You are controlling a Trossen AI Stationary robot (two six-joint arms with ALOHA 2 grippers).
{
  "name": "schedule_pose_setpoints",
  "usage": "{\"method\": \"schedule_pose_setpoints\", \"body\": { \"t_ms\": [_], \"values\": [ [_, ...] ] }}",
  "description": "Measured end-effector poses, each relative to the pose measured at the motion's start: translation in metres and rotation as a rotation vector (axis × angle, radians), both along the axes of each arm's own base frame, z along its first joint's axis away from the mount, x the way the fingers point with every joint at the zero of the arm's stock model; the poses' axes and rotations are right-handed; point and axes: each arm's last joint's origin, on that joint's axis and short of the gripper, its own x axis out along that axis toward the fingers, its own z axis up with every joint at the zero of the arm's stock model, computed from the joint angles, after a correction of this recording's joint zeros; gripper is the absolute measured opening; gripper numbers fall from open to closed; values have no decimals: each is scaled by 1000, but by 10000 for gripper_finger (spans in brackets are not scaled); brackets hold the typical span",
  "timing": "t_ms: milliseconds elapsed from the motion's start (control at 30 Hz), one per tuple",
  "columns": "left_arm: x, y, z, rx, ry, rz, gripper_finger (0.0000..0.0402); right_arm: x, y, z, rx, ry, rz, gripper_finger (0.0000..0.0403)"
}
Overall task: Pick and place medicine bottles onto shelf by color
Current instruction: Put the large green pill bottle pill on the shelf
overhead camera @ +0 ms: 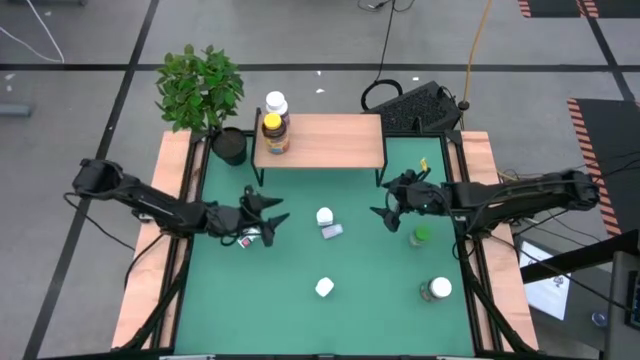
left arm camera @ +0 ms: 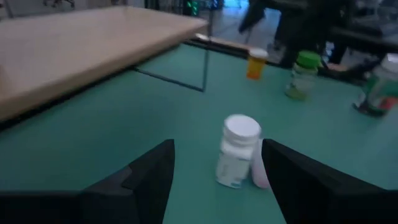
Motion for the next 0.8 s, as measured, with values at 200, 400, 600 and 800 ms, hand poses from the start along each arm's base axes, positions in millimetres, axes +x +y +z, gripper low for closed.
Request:
{"method": "schedule_pose_setpoints", "body": {
  "t_ms": [200, 400, 600, 800],
  "values": [
    [39, -25, -9, 37, 76, -77, 241, -12, 1, 18, 64, 240, -95, 391],
    [60, -48, 1, 107, 67, -171, 241, -39, 18, 41, 152, 528, -200, 391],
    [83, -44, 1, 158, 43, -203, 241, -70, 31, 44, 254, 745, -306, 391],
    [96, -47, -9, 130, 58, -281, 241, -77, 49, 29, 300, 822, -203, 391]
  ]
}}
